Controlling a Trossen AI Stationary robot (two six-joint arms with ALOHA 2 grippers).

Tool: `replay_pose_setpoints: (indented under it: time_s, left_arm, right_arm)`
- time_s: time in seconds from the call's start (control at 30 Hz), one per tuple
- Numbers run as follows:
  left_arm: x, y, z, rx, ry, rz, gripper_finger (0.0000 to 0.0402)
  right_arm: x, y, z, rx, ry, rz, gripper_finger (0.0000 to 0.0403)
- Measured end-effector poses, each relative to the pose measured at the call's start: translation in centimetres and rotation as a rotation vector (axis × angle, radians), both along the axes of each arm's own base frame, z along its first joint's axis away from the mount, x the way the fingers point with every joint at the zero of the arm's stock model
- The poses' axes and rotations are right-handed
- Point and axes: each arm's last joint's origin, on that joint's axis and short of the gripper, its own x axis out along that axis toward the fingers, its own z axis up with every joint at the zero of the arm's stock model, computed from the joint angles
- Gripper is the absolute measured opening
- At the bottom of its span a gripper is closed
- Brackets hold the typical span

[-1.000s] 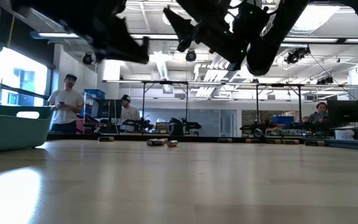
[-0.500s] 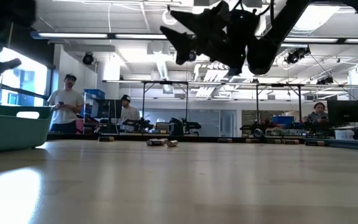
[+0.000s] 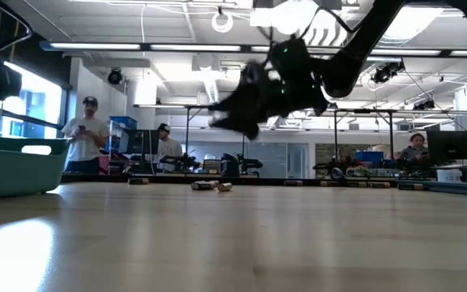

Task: Sort batteries
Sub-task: Put the black battery into the green bin

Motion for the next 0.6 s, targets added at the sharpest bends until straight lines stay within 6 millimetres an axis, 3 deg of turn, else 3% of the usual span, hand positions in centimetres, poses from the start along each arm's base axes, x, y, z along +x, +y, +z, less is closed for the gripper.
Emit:
replay_pose_setpoints:
  time_s: [0.13, 0.3, 0.6]
  left_arm:
    - [0.1, 0.2, -0.3, -0.007, 0.005, -0.015, 0.0059]
    - [0.2, 0.4, -0.3, 0.001, 0.013, -0.028, 0.0088]
    - [0.1, 0.5, 0.2, -0.046, 0.017, -0.070, 0.0151]
  right_arm:
    - [-0.7, -0.5, -1.7, -0.084, 0.200, -0.194, 0.0232]
    - [-1.4, -0.8, -2.7, -0.115, 0.337, -0.272, 0.0232]
    - [-1.7, -0.8, -3.1, -0.306, 0.377, -0.156, 0.0270]
